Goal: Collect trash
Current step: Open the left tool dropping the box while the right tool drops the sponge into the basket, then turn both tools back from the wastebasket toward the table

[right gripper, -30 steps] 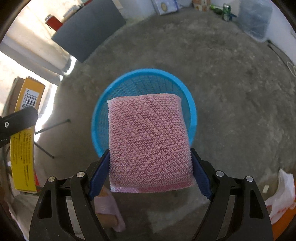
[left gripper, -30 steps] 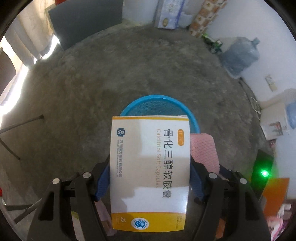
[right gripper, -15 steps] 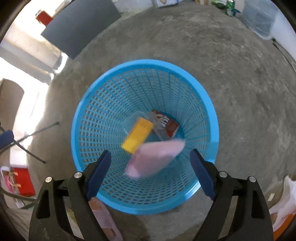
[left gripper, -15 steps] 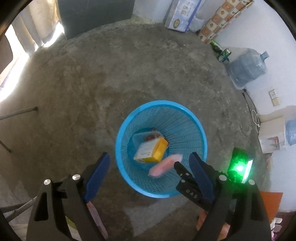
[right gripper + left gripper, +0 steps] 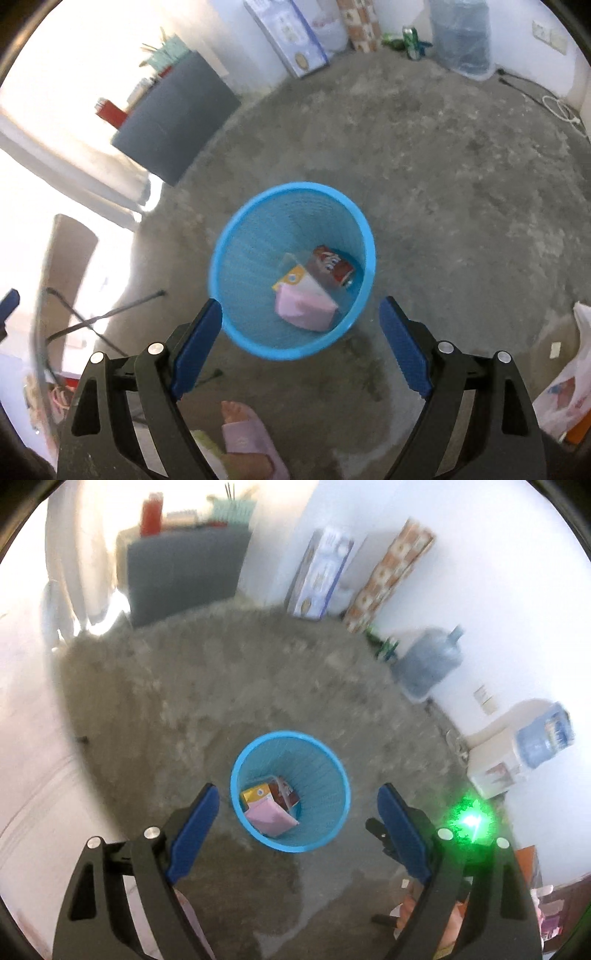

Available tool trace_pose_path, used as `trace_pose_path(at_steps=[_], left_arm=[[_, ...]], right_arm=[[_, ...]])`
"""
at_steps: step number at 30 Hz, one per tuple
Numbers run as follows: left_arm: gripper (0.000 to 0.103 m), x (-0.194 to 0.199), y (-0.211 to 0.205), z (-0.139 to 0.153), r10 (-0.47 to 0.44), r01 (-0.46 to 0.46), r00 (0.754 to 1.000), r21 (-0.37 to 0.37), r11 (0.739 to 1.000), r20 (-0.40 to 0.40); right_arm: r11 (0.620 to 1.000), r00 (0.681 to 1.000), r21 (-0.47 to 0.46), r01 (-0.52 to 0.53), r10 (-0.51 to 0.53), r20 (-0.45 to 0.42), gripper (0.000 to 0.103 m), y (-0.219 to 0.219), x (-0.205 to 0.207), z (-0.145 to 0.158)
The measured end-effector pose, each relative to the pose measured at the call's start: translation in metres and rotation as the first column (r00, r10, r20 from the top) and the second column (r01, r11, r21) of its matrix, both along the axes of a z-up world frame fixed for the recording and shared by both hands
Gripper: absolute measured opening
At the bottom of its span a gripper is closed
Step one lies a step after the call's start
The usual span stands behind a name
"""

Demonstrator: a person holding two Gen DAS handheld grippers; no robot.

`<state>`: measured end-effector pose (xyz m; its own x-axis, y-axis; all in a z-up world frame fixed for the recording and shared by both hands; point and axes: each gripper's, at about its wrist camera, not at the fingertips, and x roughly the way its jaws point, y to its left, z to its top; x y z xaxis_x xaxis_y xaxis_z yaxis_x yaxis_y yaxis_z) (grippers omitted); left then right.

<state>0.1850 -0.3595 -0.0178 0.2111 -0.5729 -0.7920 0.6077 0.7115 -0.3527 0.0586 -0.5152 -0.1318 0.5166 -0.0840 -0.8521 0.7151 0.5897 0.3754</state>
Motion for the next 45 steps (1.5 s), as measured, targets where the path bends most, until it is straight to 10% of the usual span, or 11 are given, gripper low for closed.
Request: trace_pose_path(at_steps=[10, 17, 31, 39, 45], left_arm=[[0.087, -0.067, 0.163, 0.053, 0.172, -0.165, 0.973, -0.058, 0.985, 0.156], [0.087, -0.102, 0.305, 0.055, 0.438, -0.432, 0.871, -0.075, 0.899, 0.225], [0.087, -0.139, 0.476, 0.022, 0.736, -0.768, 0.596, -0.040, 0.639, 0.320], [0.087, -0.138, 0.505, 0.003, 0.786, -0.800, 0.561, -0.076, 0.596, 0.260], [0.087, -0.139, 0.523, -0.005, 0.807, -0.816, 0.537, -0.093, 0.571, 0.245]], right_arm=[[0.994, 0.991, -0.048, -0.096, 0.100, 0.091, 0.089, 0.057, -0.007, 0.073], [0.970, 0.958, -0.092, -0.224, 0.237, 0.163, 0.090, 0.111, 0.028, 0.128], [0.736, 0.721, -0.075, -0.673, 0.675, 0.157, 0.091, 0.298, 0.140, 0.160], [0.580, 0.577, 0.029, -0.814, 0.802, 0.152, 0.091, 0.385, 0.158, 0.156], [0.539, 0.539, 0.028, -0.842, 0.837, 0.093, 0.091, 0.420, 0.167, 0.148]])
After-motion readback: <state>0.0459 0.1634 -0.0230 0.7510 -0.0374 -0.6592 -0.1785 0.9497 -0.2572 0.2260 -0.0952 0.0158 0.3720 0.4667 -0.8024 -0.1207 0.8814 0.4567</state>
